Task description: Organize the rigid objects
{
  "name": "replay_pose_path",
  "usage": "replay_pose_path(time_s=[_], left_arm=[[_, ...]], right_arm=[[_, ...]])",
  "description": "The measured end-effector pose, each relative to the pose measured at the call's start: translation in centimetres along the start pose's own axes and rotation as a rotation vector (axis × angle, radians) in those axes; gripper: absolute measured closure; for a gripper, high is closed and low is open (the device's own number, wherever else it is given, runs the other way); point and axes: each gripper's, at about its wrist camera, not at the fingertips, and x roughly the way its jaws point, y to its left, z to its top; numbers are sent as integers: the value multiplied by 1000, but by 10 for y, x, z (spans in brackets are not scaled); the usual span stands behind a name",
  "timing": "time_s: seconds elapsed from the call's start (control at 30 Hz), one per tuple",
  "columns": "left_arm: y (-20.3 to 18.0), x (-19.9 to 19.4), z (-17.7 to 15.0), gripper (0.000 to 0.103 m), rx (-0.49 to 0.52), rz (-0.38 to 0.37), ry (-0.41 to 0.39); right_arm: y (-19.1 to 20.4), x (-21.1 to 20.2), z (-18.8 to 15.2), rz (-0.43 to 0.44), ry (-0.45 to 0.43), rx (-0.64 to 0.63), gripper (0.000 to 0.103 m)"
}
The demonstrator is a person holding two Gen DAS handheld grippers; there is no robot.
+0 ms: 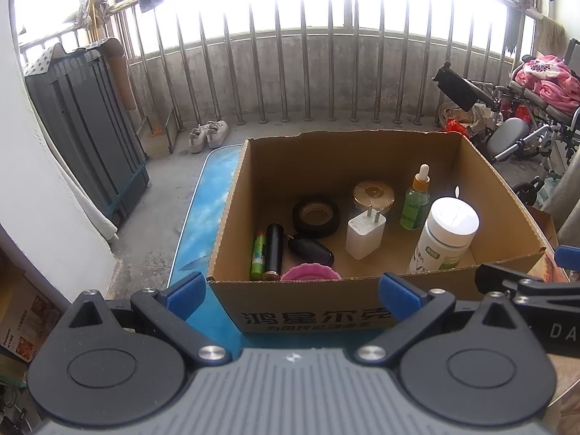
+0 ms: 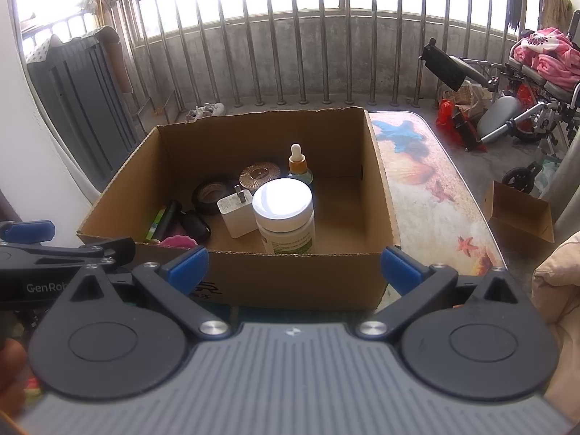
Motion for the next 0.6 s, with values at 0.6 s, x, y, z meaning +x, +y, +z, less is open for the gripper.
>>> replay_pose_path(time_s=[0.6], left_arm=[[0,0,0,1,0,1,0]], right_arm=[[0,-1,0,0,1,1,1]])
